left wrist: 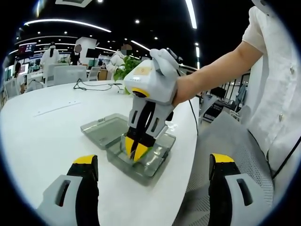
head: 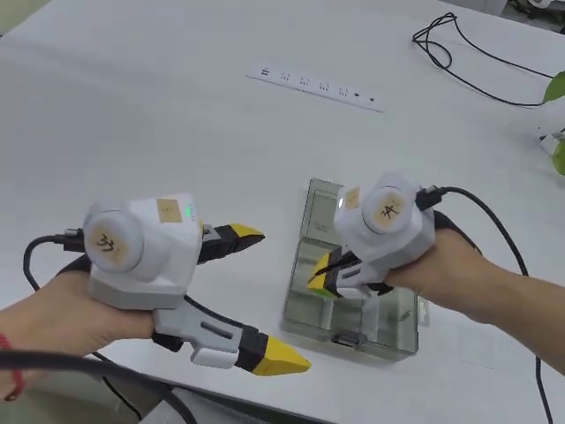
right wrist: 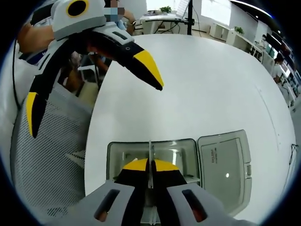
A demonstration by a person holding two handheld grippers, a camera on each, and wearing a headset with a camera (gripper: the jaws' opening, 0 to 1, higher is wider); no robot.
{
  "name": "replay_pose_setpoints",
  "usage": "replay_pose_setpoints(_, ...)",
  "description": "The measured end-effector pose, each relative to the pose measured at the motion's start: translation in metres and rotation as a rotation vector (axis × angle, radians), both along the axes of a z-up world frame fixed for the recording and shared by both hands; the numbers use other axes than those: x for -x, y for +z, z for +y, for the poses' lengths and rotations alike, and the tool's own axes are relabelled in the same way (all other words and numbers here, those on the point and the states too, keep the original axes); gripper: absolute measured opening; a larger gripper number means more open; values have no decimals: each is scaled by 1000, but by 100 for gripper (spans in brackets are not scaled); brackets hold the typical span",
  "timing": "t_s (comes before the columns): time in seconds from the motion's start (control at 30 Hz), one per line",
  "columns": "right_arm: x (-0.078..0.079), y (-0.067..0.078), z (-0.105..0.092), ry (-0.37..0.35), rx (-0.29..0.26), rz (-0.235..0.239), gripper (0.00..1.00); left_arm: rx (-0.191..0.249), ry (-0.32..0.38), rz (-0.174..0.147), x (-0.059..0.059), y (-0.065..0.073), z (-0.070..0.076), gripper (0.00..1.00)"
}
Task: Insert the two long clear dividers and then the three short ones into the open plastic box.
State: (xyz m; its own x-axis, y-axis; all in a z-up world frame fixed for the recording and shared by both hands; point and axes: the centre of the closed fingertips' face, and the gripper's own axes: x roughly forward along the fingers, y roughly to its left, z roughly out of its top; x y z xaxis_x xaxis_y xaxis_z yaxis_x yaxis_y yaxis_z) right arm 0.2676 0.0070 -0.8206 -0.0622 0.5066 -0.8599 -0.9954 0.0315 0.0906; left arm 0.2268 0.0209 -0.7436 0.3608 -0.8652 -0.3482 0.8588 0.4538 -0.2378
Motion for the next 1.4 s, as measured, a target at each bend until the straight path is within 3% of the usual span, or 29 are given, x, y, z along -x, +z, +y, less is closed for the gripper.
replay_pose_setpoints(0.8,-2,54,-11,-96,-137,-12,31,-18,16,-4,-2,4,6,100)
replay_pose_setpoints(1.07,-3,66,-33,-118,-148,-29,42,-25,15,-2,-3,4,7,100)
replay_pose_setpoints(1.4,-2,67,-72,-154,-121,-36,52,-28,15,7,-3,4,7,100)
